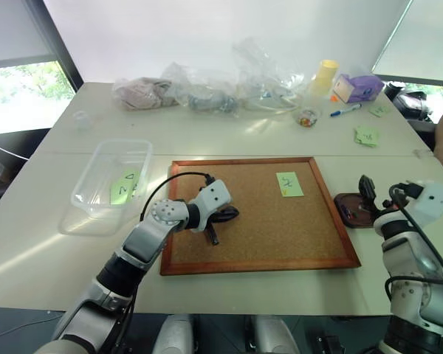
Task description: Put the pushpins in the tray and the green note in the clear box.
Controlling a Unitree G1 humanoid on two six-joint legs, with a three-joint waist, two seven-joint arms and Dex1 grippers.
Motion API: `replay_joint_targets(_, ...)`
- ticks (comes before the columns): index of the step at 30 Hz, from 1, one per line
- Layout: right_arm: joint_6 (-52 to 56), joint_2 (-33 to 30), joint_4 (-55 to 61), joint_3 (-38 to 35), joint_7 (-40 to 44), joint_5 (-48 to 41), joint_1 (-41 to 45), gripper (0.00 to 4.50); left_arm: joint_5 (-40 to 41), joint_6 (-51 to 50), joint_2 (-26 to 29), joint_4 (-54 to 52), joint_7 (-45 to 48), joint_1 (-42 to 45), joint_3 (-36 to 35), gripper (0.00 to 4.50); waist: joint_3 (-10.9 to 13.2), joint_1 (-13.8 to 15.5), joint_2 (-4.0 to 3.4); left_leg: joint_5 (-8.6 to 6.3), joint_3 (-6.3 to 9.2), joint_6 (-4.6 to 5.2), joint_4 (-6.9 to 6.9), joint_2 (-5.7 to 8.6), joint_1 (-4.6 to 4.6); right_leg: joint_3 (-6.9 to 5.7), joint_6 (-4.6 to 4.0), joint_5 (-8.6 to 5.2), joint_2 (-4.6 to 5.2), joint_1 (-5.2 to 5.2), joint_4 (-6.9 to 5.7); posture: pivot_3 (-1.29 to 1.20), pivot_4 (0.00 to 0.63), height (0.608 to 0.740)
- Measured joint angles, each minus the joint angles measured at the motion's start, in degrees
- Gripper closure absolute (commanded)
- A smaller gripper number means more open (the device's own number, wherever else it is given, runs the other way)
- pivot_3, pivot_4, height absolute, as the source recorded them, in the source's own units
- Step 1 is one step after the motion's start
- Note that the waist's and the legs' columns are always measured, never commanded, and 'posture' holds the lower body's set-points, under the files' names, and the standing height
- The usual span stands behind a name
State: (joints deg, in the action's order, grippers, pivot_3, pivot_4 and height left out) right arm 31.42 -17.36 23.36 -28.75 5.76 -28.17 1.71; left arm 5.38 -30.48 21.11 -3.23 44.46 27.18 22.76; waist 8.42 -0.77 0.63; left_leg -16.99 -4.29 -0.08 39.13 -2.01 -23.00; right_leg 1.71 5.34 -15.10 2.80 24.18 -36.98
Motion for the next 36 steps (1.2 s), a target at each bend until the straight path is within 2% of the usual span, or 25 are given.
replay_joint_targets(2, 0.72, -4.2, 2.82, 6.25, 4.57, 1.23, -2.25, 0.04, 0.0, -0.01, 0.35, -0.07, 0.09, -0.11, -0.06, 4.5, -0.01, -0.06, 0.02, 0.0, 0.0, 0.0, 0.0, 0.01, 0.02, 0.0, -0.03, -0.01, -0.02, 0.0, 0.0, 0.0, 0.15, 0.737)
replay_joint_targets(7, 2.56, -3.97, 2.97, 16.05, 7.59, 2.22, 0.2, 0.04, 0.0, 0.15, 0.23, 0.15, 0.2, 0.15, 0.03, 4.5, -0.01, -0.03, 0.02, 0.0, 0.0, 0.0, 0.0, 0.0, 0.03, 0.0, -0.05, -0.03, -0.02, -0.01, 0.01, 0.0, 0.15, 0.737)
replay_joint_targets(10, 2.26, -3.23, -1.76, 21.75, 8.93, 4.46, 4.24, 0.04, 0.0, 0.59, 0.11, 0.48, 0.41, 0.26, 0.1, 4.5, -0.01, 0.08, 0.06, 0.0, 0.01, 0.0, 0.0, 0.04, 0.02, 0.0, -0.05, -0.03, -0.02, -0.01, 0.02, 0.0, 0.15, 0.737)
replay_joint_targets(16, 0.75, -1.71, -8.8, 24.51, 10.63, 6.73, 5.12, 0.04, 0.0, 0.7, 0.05, 0.31, 0.31, 0.05, 0.03, 4.5, -0.01, 0.06, 0.06, -0.01, 0.01, 0.01, 0.0, 0.04, -0.06, -0.02, -0.03, -0.02, -0.01, 0.04, 0.02, 0.0, 0.15, 0.737)
replay_joint_targets(25, -1.42, -0.89, -12.37, 24.95, 12.43, 7.23, 7.54, 0.04, -0.01, 0.61, 0.09, -0.25, -0.31, -0.4, 0.03, 4.5, -0.01, 0.03, 0.06, -0.01, 0.01, 0.01, 0.0, 0.04, -0.05, -0.02, 0.06, 0.03, -0.02, 0.04, 0.01, 0.0, 0.15, 0.737)
replay_joint_targets(28, -1.78, -0.69, -13.38, 24.96, 12.63, 7.28, 7.77, 0.81, -0.01, 0.6, 0.09, -0.3, -0.46, -0.46, 0.03, 4.5, -0.01, 0.02, 0.06, -0.01, 0.01, 0.01, 0.0, 0.04, -0.05, -0.02, 0.06, 0.04, -0.01, 0.04, 0.01, 0.0, 0.15, 0.737)
replay_joint_targets(30, -1.78, -0.43, -13.84, 24.97, 12.61, 7.35, 7.77, 1.72, -0.01, 0.6, 0.09, -0.36, -0.52, -0.5, 0.04, 4.5, -0.01, 0.03, 0.05, -0.01, 0.01, 0.01, 0.0, 0.03, -0.05, -0.02, 0.06, 0.03, -0.01, 0.04, 0.01, 0.0, 0.15, 0.737)
replay_joint_targets(35, -1.82, 0.06, -15.1, 23.65, 12.41, 7.72, 7.92, 4.33, -0.01, 0.61, 0.2, -0.45, -0.61, -0.6, 0.02, 4.5, -0.01, 0.0, 0.06, -0.01, 0.01, 0.01, 0.0, 0.03, -0.04, -0.02, 0.07, 0.04, -0.02, 0.04, 0.01, 0.0, 0.15, 0.737)
replay_joint_targets(36, -1.82, 0.07, -15.24, 23.45, 12.44, 7.72, 7.92, 4.48, -0.01, 0.6, 0.24, -0.48, -0.61, -0.61, 0.02, 4.5, -0.01, 0.0, 0.05, -0.01, 0.01, 0.01, 0.0, 0.03, -0.04, -0.02, 0.08, 0.05, -0.02, 0.04, 0.01, 0.0, 0.15, 0.737)
